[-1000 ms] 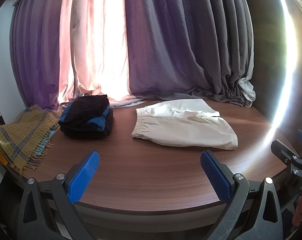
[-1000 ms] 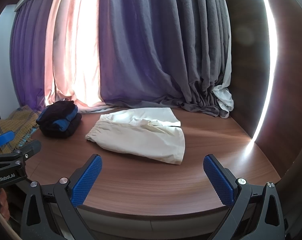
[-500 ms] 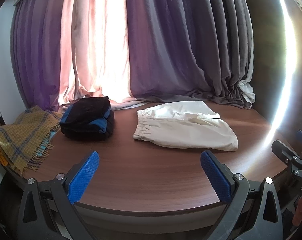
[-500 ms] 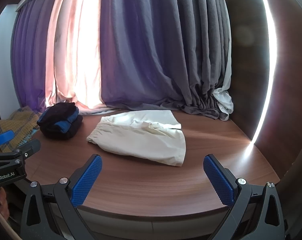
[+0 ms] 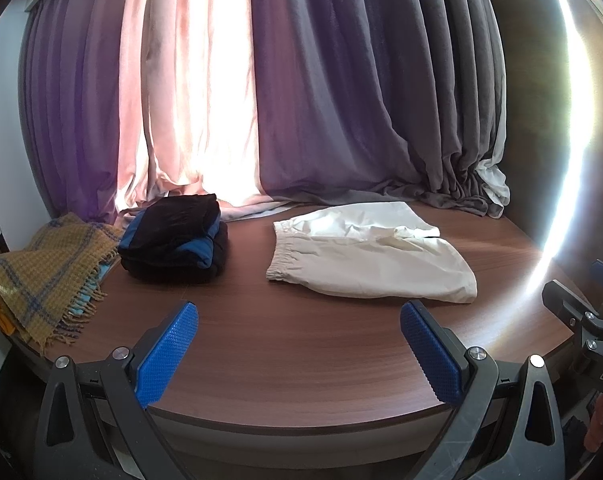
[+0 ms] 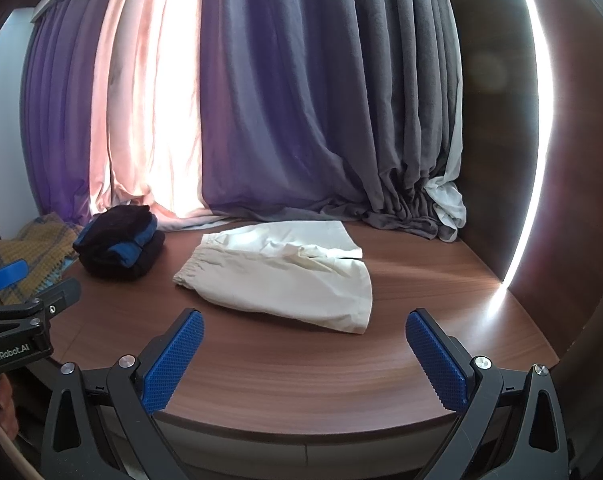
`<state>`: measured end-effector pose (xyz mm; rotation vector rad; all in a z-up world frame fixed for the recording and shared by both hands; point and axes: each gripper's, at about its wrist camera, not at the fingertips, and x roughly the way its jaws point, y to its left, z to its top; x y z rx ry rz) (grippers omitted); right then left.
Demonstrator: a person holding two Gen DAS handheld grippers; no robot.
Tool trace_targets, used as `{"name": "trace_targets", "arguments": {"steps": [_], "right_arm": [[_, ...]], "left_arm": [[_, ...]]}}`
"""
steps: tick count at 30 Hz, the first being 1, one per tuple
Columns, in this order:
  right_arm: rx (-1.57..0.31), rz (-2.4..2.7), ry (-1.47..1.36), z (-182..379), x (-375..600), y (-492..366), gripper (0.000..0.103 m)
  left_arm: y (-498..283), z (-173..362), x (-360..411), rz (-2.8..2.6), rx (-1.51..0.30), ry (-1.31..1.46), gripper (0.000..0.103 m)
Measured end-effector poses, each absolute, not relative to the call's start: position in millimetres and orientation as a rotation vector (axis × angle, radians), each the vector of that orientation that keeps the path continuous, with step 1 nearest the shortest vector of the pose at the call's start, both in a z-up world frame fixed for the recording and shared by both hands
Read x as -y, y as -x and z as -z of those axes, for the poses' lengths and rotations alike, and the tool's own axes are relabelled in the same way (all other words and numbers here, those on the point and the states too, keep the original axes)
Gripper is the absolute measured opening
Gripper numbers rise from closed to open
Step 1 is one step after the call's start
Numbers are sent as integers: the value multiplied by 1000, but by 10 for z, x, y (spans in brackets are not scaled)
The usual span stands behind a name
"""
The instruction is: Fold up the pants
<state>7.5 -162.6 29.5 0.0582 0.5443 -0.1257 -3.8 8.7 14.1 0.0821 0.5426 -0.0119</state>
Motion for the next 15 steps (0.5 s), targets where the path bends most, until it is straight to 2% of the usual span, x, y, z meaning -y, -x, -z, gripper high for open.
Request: {"name": "trace_targets", "arguments": {"steps": [15], "right_arm": [[-584,156,-71,-176,1641,-339,102]], "left_arm": [[-348,-10,-165,15,-585,-85,103]]}}
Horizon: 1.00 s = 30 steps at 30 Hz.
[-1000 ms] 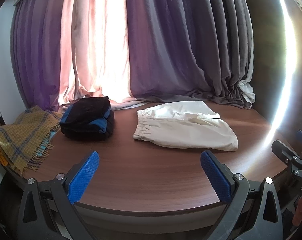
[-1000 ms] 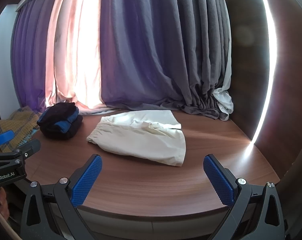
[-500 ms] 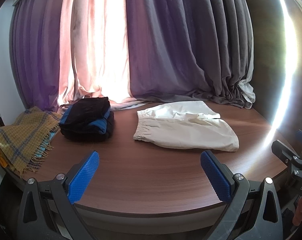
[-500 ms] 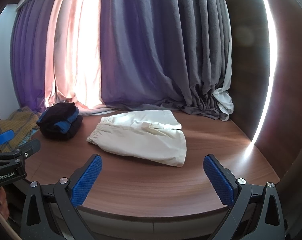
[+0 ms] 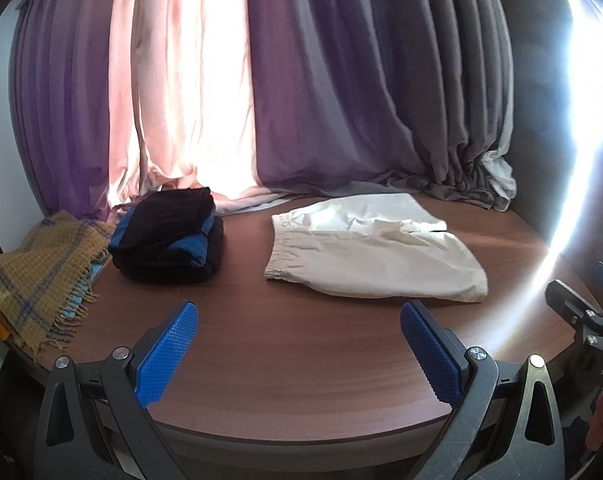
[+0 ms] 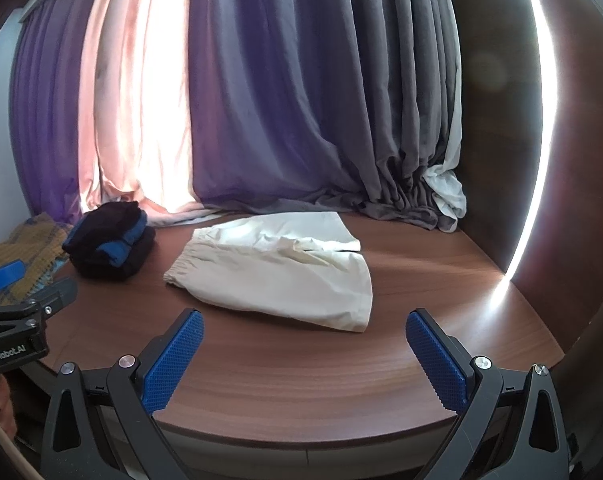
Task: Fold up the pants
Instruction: 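Move both open grippers down toward the cream-white pants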
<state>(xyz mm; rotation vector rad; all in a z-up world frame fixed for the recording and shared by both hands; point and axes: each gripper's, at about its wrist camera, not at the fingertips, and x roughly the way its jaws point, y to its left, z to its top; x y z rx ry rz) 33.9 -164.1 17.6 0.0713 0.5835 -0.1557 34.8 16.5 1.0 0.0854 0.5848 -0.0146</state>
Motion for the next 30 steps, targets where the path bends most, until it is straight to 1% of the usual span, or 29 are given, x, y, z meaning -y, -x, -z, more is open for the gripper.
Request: {"name": "trace_targets", "arguments": {"steps": [5,13,17,30], "right_arm": [[-620,179,-84,-22,1665,-551,102],[-675,224,-65,227,1643,-1007,102],[-702,261,-43,347,1596,-1211,102],[-846,309,50,936,1430,-1712,102]], "left_arm": [[-604,147,-267,-6,-592,-107,103],[-1088,370,-313,13,-561,-228,103],[-1348,517,-367,68,-581,-246,103],[-1897,1205,-266,182,-623,-397,103]]}}
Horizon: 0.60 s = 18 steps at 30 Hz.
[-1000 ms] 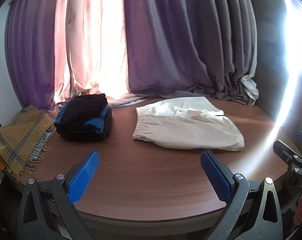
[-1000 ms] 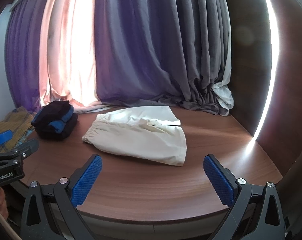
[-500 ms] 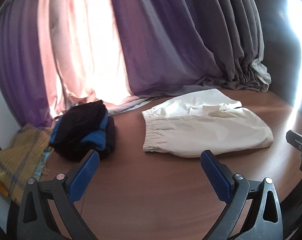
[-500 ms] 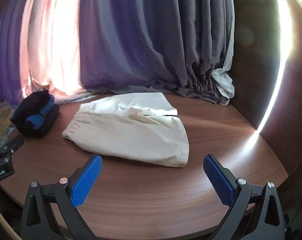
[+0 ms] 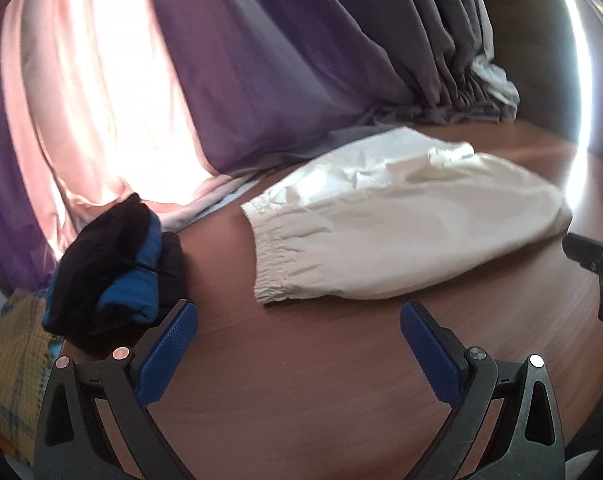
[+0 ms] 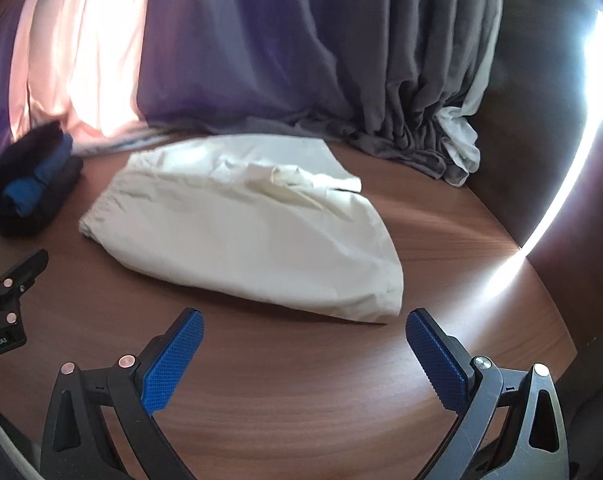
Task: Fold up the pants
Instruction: 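Move both open grippers down toward the cream-white pants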
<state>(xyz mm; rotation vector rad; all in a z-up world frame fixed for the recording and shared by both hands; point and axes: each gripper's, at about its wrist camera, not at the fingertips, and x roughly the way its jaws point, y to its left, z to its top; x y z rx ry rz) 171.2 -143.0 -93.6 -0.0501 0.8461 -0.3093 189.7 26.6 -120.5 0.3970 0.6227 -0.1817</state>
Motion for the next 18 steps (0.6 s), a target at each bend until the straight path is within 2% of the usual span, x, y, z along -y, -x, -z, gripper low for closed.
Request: {"name": "trace_targets", "arguments": {"steps": [8,18], "right_arm": [[-891,298,148,1294,1411,-1994,102],[-901,253,207,1523,1364,-2219,102]], "left_arm": [[-2136,1597,-173,200,-697,-419,103],[-2286,1749,-18,229,-719,-463,103]]}}
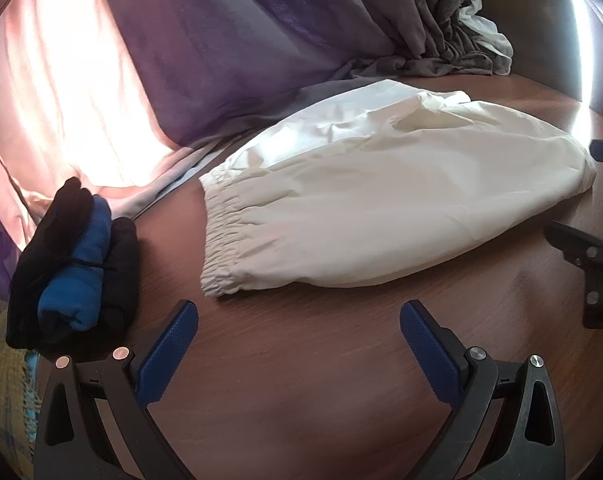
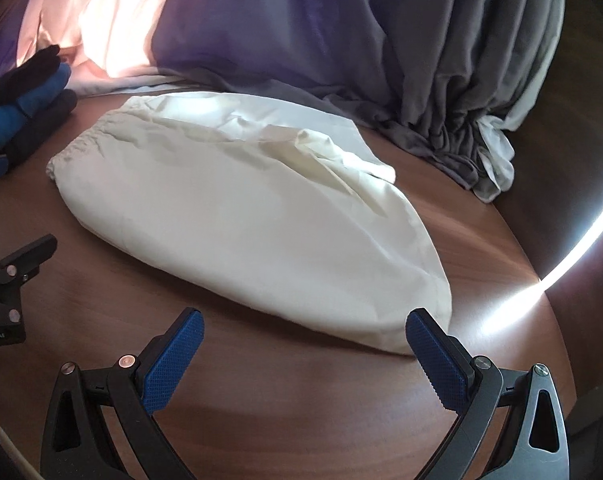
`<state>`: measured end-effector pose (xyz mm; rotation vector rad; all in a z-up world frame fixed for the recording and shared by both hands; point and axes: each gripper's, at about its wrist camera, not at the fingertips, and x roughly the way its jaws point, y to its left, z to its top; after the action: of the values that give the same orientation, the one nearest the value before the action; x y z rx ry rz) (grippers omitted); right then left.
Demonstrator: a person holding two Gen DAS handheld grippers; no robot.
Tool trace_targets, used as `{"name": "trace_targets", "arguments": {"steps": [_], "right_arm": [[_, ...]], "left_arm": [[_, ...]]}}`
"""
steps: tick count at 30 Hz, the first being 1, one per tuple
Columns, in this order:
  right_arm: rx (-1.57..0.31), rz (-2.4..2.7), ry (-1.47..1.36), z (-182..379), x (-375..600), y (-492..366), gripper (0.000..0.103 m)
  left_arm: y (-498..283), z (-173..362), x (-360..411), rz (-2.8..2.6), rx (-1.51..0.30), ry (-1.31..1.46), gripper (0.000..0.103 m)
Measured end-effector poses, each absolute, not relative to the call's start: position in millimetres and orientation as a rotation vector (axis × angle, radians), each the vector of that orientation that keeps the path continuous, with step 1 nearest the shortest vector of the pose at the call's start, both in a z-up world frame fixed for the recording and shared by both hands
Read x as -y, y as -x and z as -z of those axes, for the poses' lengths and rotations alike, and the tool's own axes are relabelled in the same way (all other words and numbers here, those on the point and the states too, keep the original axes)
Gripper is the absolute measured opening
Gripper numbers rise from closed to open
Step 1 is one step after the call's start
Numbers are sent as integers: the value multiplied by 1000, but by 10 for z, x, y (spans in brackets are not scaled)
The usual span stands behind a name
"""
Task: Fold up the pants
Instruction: 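Move both open grippers down toward the cream-white pants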
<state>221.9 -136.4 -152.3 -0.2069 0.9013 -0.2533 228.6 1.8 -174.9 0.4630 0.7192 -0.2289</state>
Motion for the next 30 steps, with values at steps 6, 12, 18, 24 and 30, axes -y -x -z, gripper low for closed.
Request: {"name": "trace_targets", "arguments": {"steps": [6,12,18,24,30], "right_arm": [[-897,241,239,1599,1358,-2365,102],[-852,272,212,1450,1478,-2504,102],[-823,289,189,1377,1569,-2646,102],[-809,263,163,1298,1568,-2580,102],[-858,164,199,1393,1332,-2395,102]], "left_arm": [[-2358,1804,57,247,-732,-476,103],[-2475,1798,143,258,-727,-495,103],[-2680,1741,239,267,-686,-521,103],[-2781,1653,231,268,-668,-492,103],[-2739,1660,271,290,-677,-491,103]]}}
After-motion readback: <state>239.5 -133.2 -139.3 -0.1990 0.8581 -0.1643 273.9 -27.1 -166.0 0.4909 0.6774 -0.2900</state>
